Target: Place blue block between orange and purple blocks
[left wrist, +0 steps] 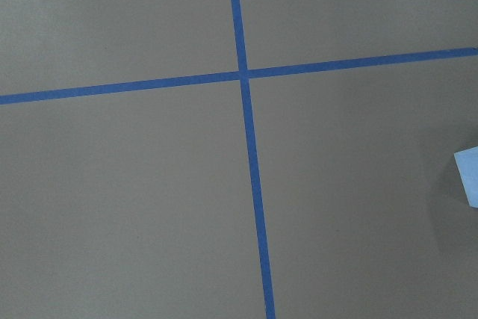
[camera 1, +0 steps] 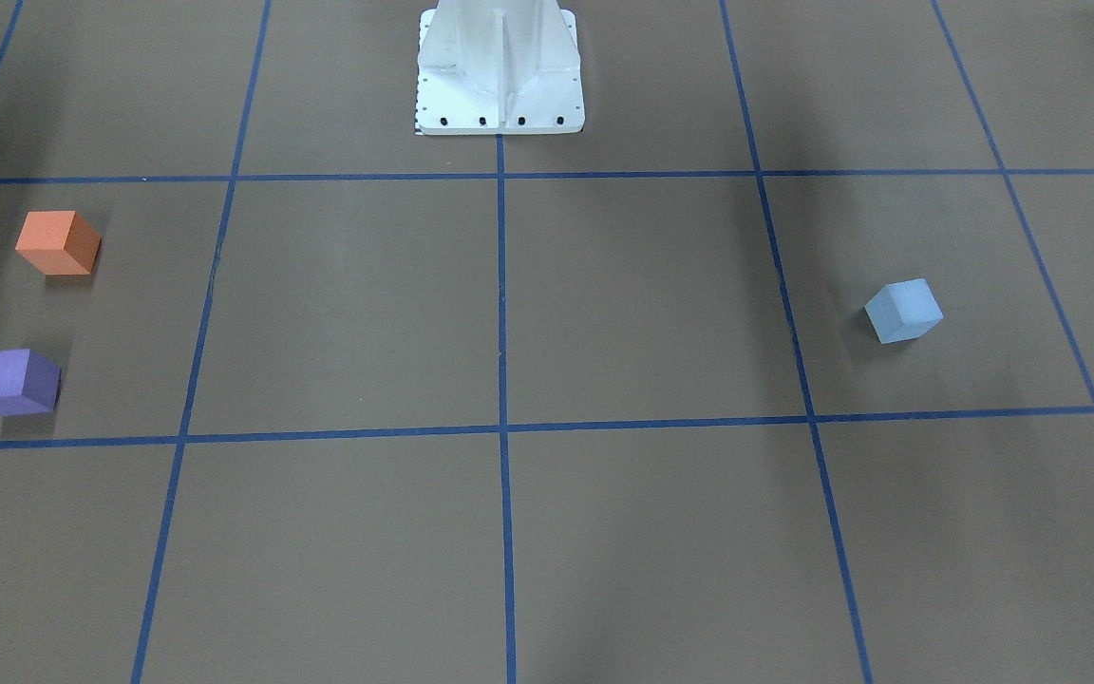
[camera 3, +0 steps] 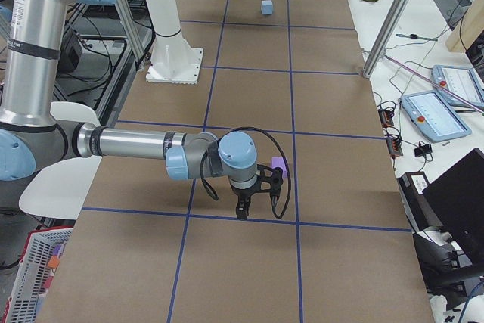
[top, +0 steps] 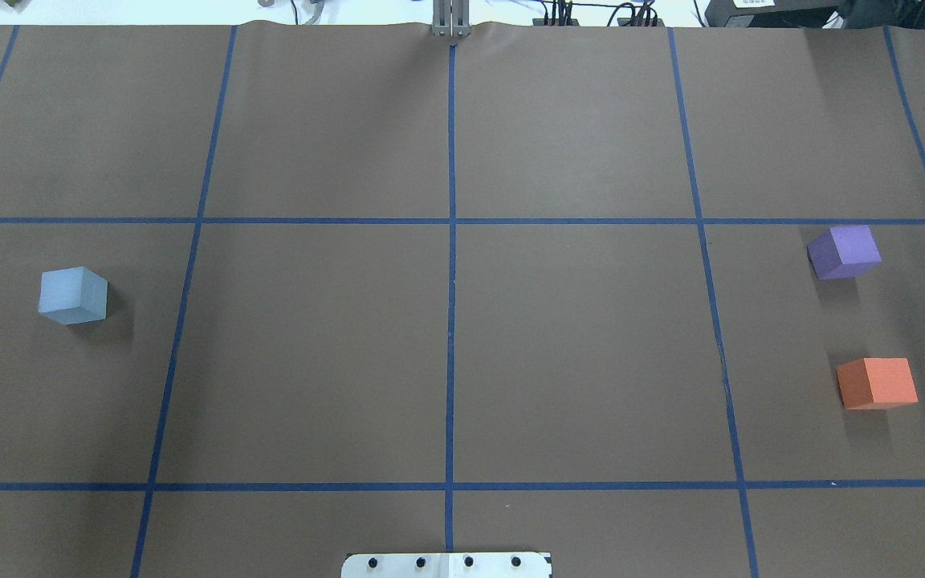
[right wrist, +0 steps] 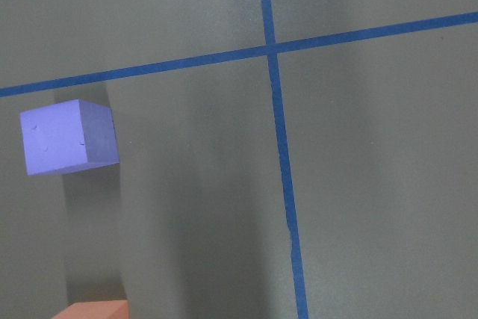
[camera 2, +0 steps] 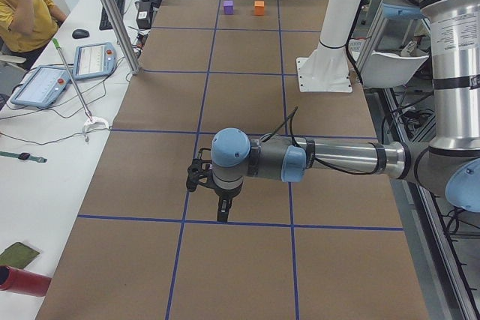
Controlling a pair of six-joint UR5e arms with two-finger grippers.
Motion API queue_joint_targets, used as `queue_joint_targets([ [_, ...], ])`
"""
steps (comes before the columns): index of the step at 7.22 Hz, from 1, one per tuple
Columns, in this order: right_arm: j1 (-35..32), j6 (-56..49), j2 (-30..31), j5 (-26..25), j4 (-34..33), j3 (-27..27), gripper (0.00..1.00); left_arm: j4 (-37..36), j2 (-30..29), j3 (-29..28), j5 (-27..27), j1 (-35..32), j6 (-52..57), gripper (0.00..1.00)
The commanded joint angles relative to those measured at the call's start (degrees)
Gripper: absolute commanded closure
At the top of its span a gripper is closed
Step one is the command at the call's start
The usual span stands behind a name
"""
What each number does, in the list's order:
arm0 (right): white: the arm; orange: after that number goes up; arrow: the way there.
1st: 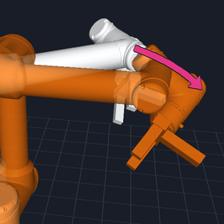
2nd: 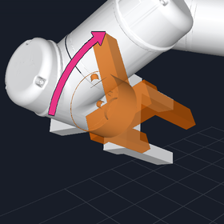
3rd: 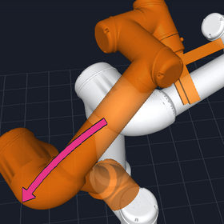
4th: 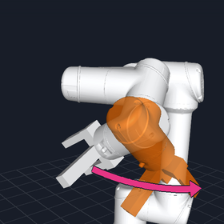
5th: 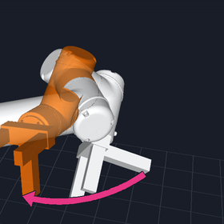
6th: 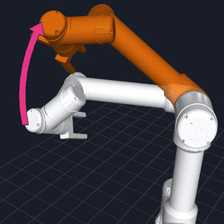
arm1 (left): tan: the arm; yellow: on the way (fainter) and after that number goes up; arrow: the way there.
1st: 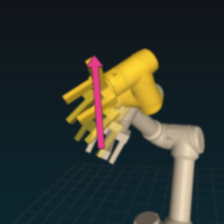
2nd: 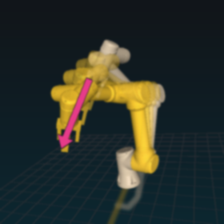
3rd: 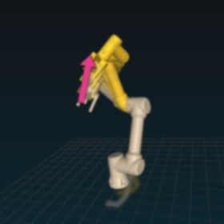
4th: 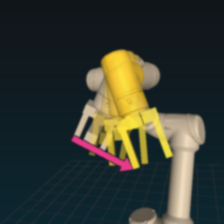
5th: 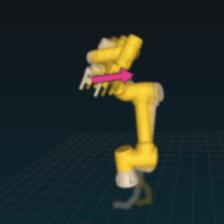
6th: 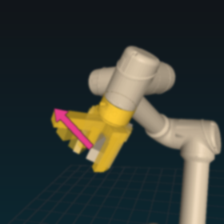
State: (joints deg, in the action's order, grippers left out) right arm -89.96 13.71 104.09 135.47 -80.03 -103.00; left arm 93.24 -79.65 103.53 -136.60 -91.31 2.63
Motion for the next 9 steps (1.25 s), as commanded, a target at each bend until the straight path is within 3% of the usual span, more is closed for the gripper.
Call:
queue_joint_targets([
  [1, 0.1, 0.3, 0.0, -0.3, -0.2, -1.8, 0.0, 1.3, 1.2, 0.0, 0.1, 0.1, 0.4, 0.0],
  [2, 0.1, 0.3, 0.1, 2.1, -0.4, -1.7, 0.0, 1.6, 1.5, 0.0, 0.1, 0.1, 0.4, 0.0],
  [5, 0.7, 0.0, 0.1, 2.8, -0.3, -0.6, 0.0, 1.9, 1.5, -1.8, -0.2, 0.3, 0.3, 0.0],
  [7, 2.5, 0.4, -0.4, 5.7, -0.2, -0.4, 0.0, 5.5, 0.9, -1.9, -3.0, 6.4, -2.3, 0.0],
  [9, 6.6, 0.6, -1.2, 6.6, 0.0, -0.4, 0.0, 9.3, -3.8, -1.8, -2.9, 17.1, -23.2, 0.0],
])
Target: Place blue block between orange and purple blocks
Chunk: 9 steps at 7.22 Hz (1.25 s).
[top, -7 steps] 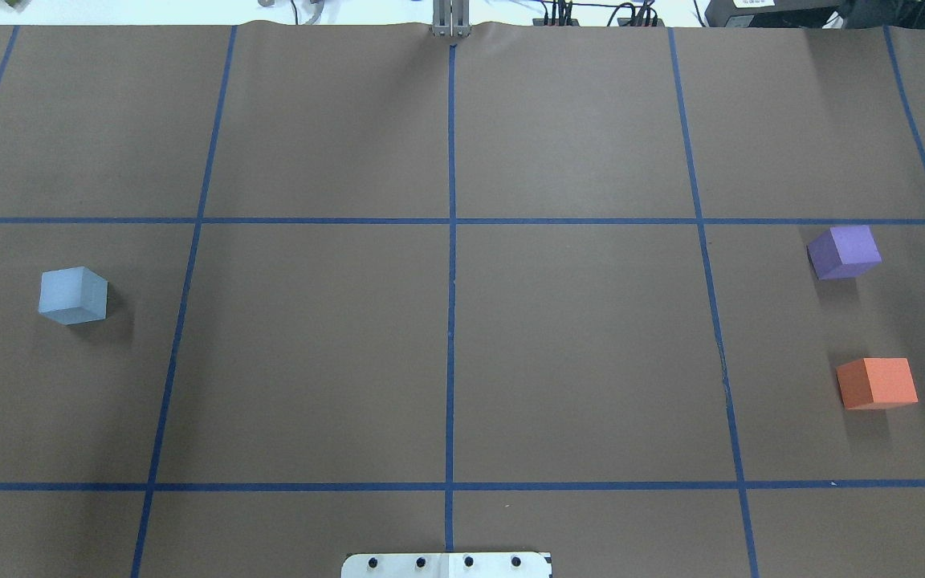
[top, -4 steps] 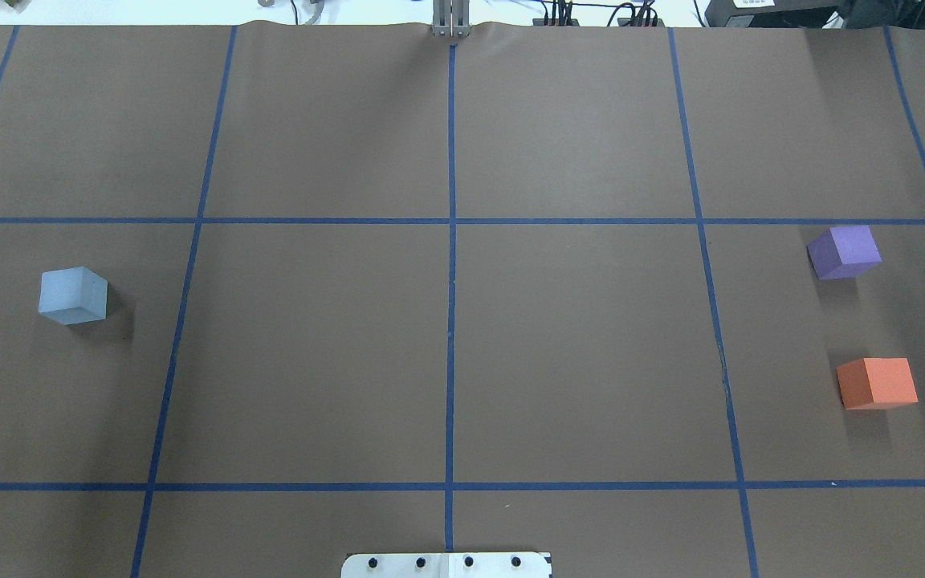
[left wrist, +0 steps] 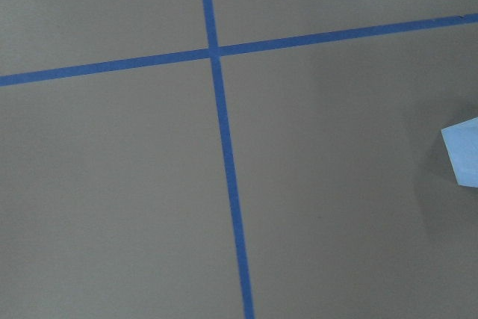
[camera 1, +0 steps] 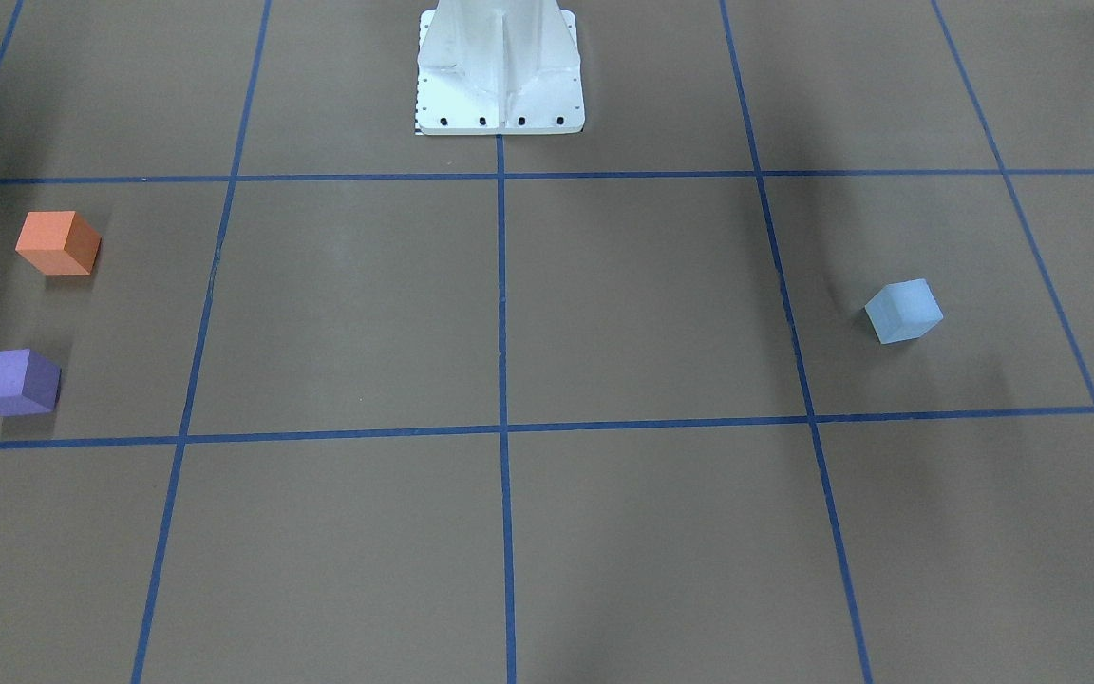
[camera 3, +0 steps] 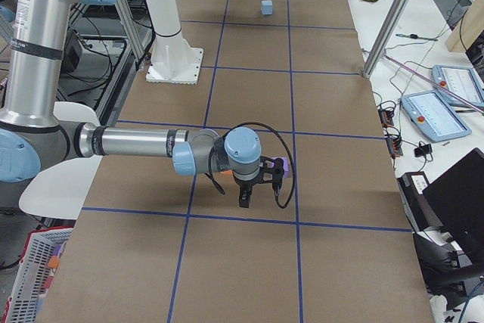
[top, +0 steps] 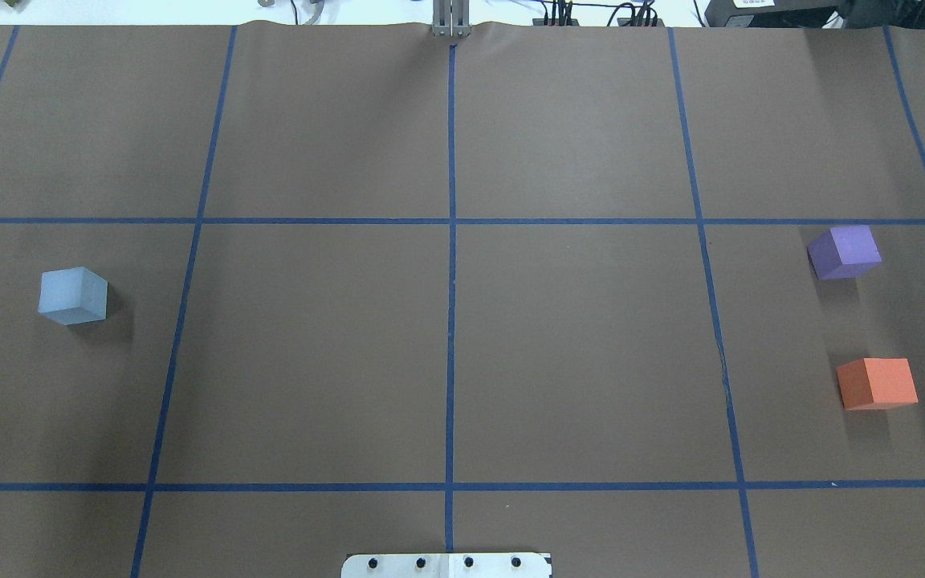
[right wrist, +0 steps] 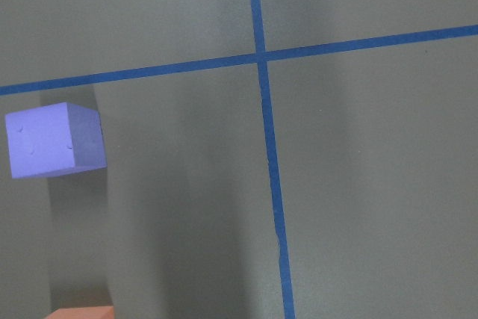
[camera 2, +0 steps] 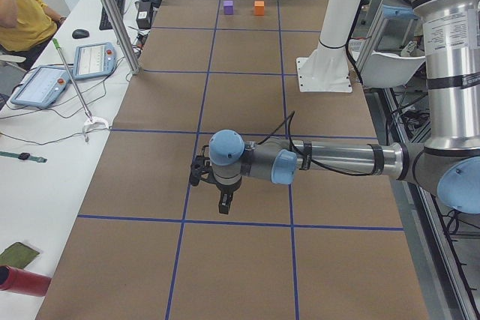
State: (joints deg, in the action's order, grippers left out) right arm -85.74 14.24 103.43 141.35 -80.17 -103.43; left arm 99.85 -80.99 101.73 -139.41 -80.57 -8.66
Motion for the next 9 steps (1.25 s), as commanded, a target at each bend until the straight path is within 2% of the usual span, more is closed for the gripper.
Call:
queue_joint_targets([
  [1, 3.3, 0.1, -0.8, 0.7, 0.1, 0.1, 0.0, 5.6, -4.3, -0.1, 0.5, 12.0, -21.8, 0.0],
  [2, 4.1, 0.2, -1.2, 0.6, 0.0, 0.1, 0.0, 6.6, -7.5, -0.3, 0.8, 15.9, -30.2, 0.0],
  [3, 5.1, 0.2, -1.8, 0.3, 0.0, 0.4, 0.0, 6.5, -8.8, -0.5, 2.2, 18.3, -32.5, 0.0],
  [4, 5.1, 0.2, -3.1, 0.5, 0.0, 1.8, 0.0, 6.7, -9.9, -0.7, 5.8, 22.8, -35.9, 0.0],
  [5, 5.3, 0.2, -3.8, 0.5, 0.0, 2.4, 0.0, 6.7, -12.2, -2.3, 6.7, 24.2, -38.8, 0.0],
  [9, 5.4, 0.2, -3.9, 0.5, 0.0, 3.0, 0.0, 6.8, -13.0, -6.4, 7.5, 24.6, -38.5, 0.0],
])
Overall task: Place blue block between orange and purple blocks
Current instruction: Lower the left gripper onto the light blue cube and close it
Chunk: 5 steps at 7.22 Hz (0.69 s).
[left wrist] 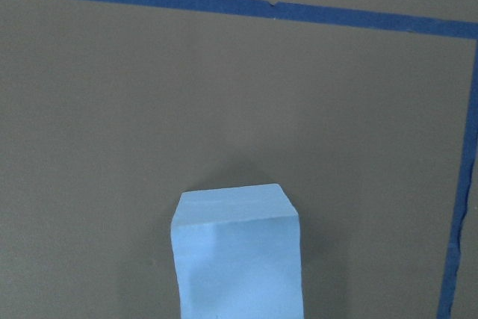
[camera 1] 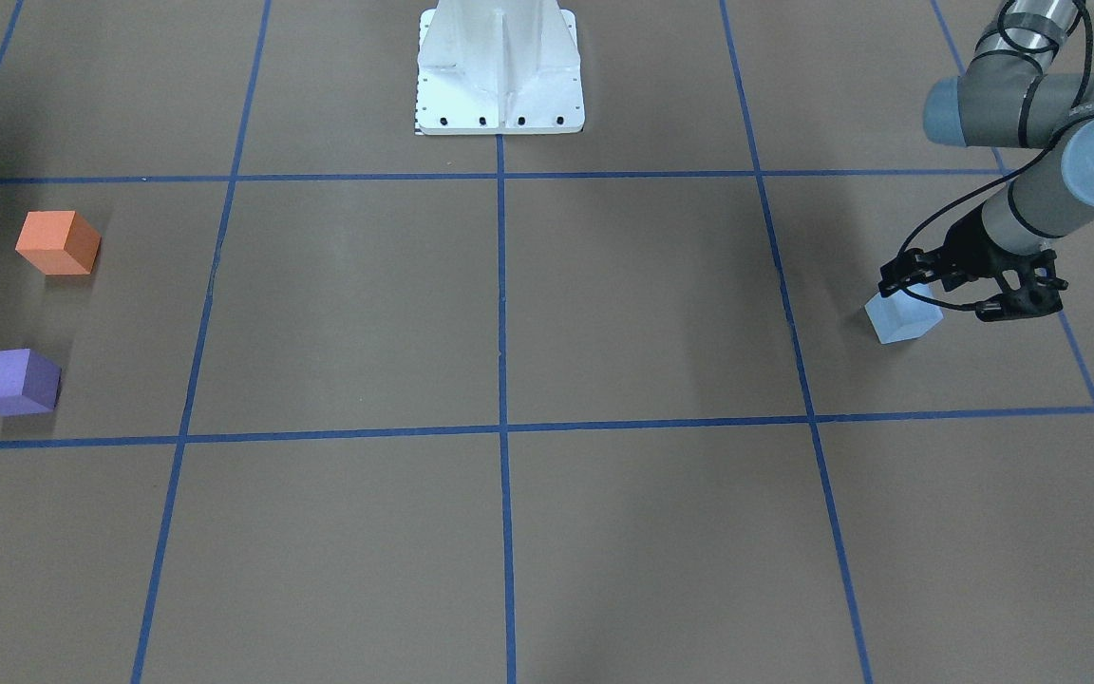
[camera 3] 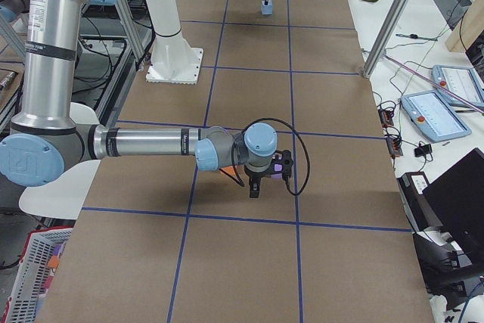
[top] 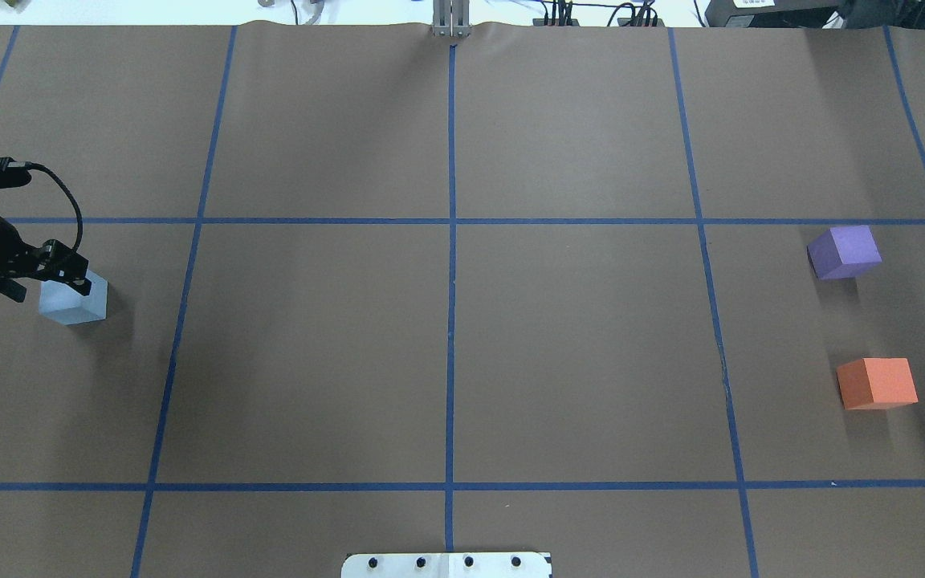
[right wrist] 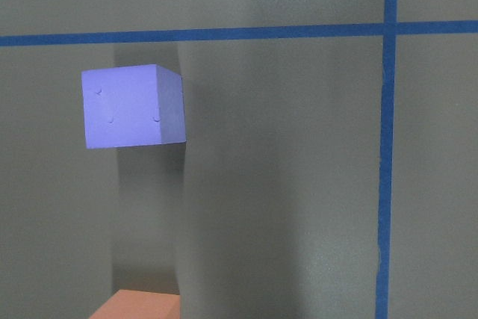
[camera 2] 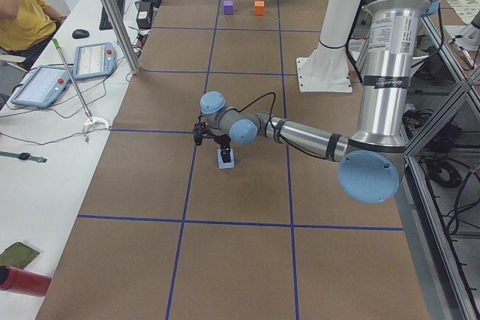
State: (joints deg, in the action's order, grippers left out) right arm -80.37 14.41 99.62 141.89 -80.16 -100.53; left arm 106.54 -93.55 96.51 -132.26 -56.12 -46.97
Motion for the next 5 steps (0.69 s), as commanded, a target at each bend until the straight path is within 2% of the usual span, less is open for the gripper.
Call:
queue_joint_targets([
  [1, 0.0, 0.0, 0.0, 0.0, 0.0, 0.1, 0.0, 0.1, -1.7, -2.9, 0.3, 0.2, -0.6, 0.0],
  [3, 0.0, 0.0, 0.0, 0.1, 0.0, 0.1, 0.0, 0.2, -2.7, -3.9, 0.3, 0.4, 0.0, 0.03],
  [4, 0.0, 0.0, 0.0, 0.1, 0.0, 0.0, 0.0, 0.2, -3.0, -3.9, 0.4, 0.4, 0.0, 0.43],
  [5, 0.0, -0.1, 0.0, 0.1, 0.0, 0.0, 0.0, 0.2, -3.0, -4.0, 0.4, 0.4, 0.0, 0.99],
])
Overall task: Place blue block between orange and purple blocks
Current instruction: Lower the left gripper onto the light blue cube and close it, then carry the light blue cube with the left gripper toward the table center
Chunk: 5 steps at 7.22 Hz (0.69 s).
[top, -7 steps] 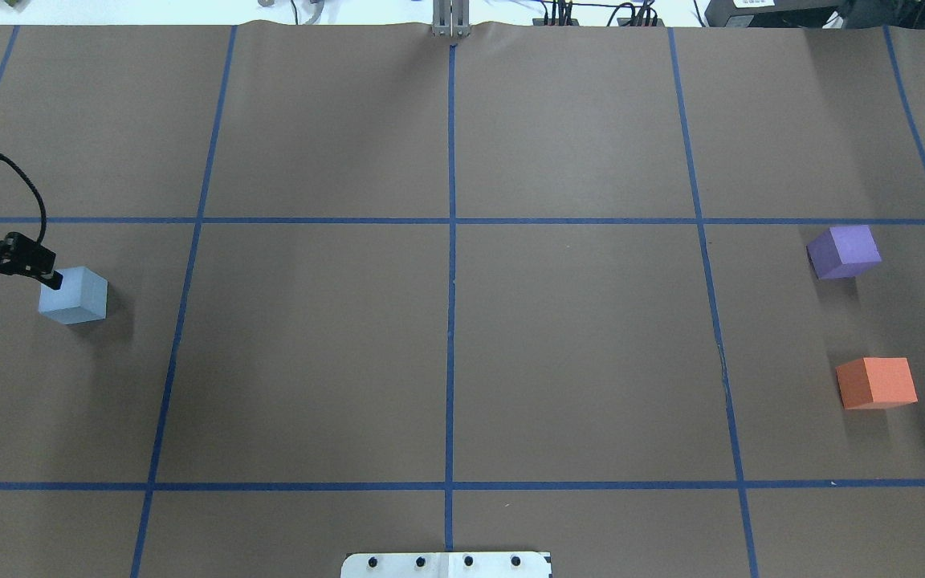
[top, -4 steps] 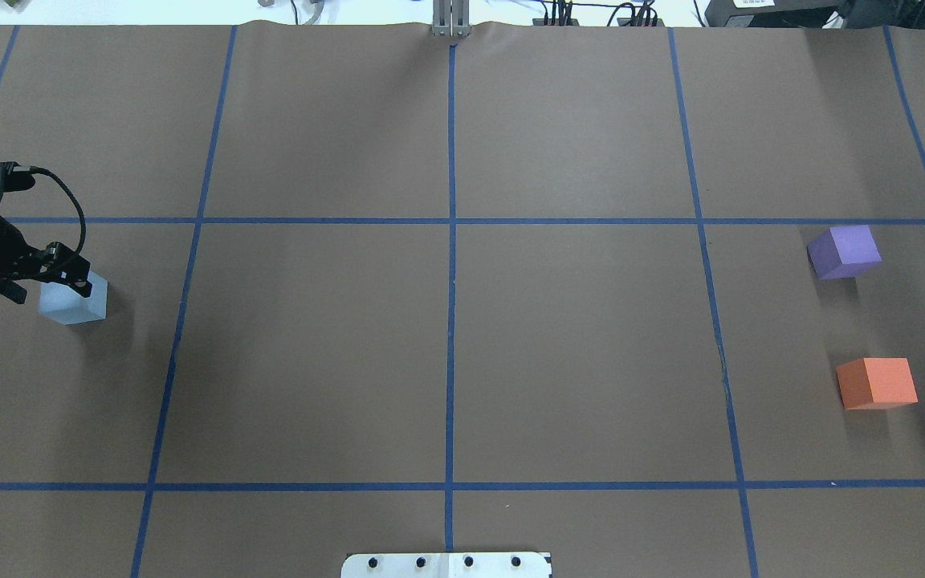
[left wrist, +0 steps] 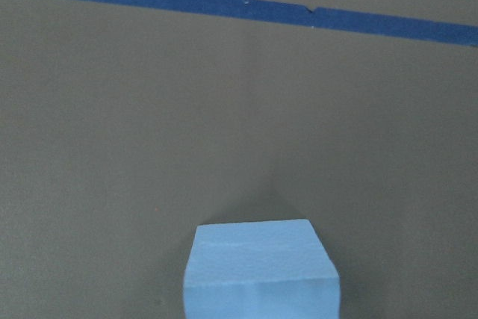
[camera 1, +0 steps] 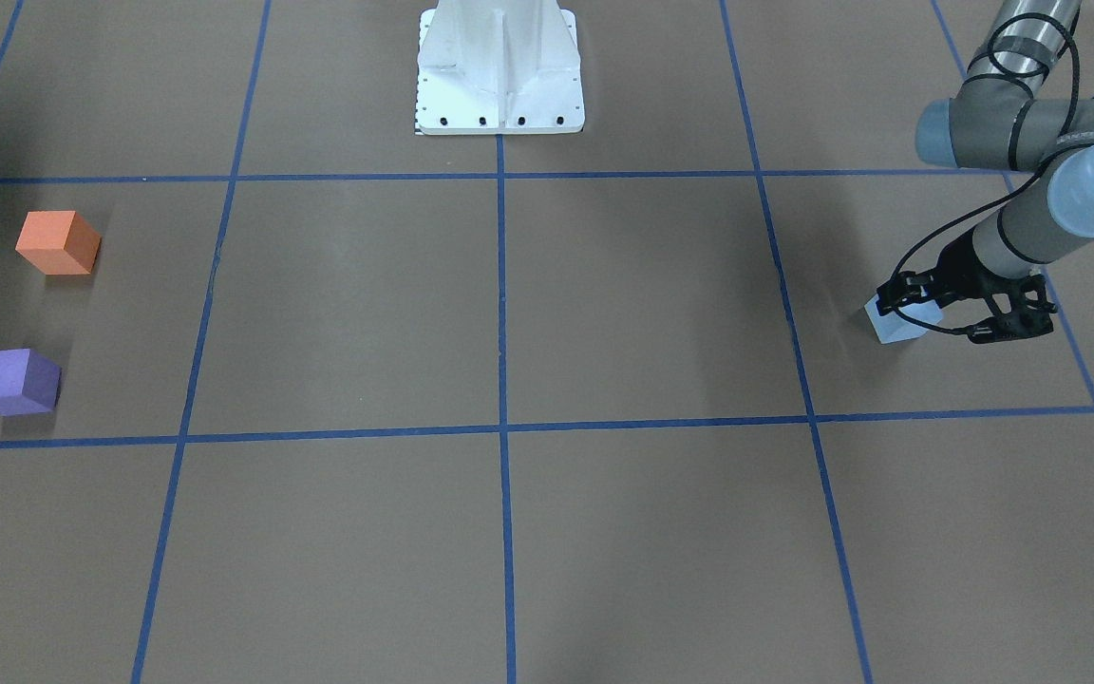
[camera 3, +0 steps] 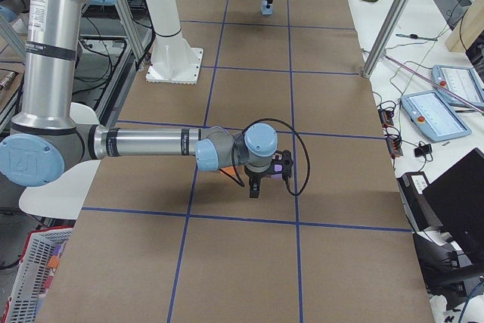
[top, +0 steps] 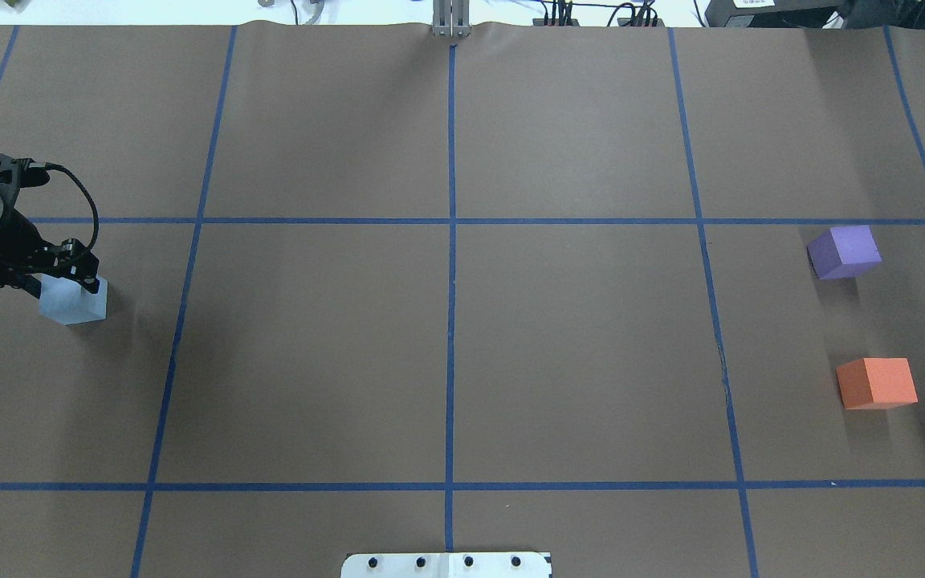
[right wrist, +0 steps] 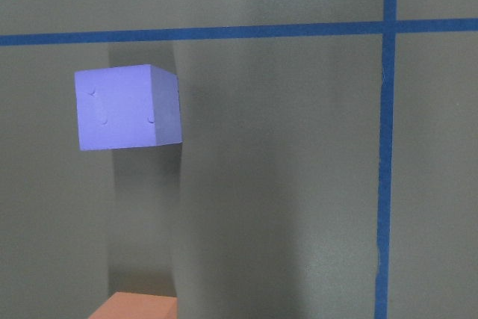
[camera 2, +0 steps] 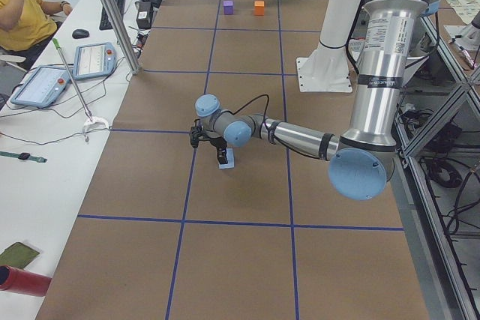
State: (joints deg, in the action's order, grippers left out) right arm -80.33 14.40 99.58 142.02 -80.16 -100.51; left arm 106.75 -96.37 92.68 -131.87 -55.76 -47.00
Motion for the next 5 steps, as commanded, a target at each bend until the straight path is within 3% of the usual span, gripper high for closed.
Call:
queue_joint_targets([
  [1, 0.0, -0.1, 0.0, 0.1, 0.0, -0.1, 0.0, -0.1, -0.3, 0.7, -0.8, -0.3, 0.3, 1.0],
  [3, 0.0, -0.1, 0.0, 0.3, 0.1, -0.6, 0.0, -5.9, -6.5, 4.7, -0.9, -0.6, -2.9, 1.0],
  [5, 0.0, 0.0, 0.1, 3.3, 0.2, -0.6, 0.0, -16.4, -19.3, 8.9, -0.5, 1.7, -12.9, 1.0],
])
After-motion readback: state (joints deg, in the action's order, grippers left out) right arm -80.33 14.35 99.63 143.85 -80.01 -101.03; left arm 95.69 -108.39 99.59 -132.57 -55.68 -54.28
